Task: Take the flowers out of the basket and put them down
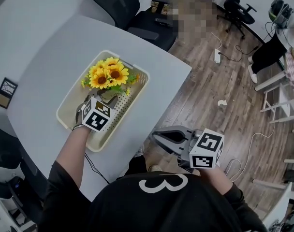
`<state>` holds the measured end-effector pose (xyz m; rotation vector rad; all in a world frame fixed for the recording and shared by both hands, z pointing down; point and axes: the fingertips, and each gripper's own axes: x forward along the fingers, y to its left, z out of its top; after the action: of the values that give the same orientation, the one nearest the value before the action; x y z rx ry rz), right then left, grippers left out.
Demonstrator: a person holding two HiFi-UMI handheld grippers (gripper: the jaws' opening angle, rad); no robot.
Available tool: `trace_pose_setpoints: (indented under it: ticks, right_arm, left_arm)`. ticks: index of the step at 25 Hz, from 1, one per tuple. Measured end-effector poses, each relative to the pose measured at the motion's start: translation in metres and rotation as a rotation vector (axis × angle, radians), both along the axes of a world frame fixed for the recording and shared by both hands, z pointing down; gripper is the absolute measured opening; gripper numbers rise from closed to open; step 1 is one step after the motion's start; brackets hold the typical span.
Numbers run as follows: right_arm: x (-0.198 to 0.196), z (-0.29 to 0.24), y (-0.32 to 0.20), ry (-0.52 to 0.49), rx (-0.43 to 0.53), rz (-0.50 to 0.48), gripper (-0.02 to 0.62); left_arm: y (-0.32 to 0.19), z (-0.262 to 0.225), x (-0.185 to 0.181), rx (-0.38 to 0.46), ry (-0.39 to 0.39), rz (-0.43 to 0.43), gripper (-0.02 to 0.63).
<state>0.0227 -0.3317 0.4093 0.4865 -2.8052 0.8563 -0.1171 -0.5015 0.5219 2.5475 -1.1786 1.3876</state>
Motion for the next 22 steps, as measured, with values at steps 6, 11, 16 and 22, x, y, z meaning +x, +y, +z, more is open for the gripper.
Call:
trace_pose_setpoints:
  ticks: [6, 11, 16, 22]
  right_arm:
    - [0.012, 0.002, -0.006, 0.001, -0.007, 0.031, 0.009]
    - [0.019, 0.006, -0.007, 0.003, -0.019, 0.052, 0.008]
    - [0.025, 0.007, -0.006, 0.000, -0.023, 0.075, 0.009]
    - [0.022, 0.006, -0.004, -0.007, -0.030, 0.094, 0.009]
  left_arm:
    - [-0.009, 0.018, -0.008, 0.040, -0.197, 0.040, 0.179]
    - [-0.013, 0.028, -0.010, 0.058, -0.299, 0.075, 0.179]
    - [-0.014, 0.029, -0.011, 0.081, -0.359, 0.104, 0.149]
    - [-0.013, 0.030, -0.014, 0.076, -0.420, 0.149, 0.130]
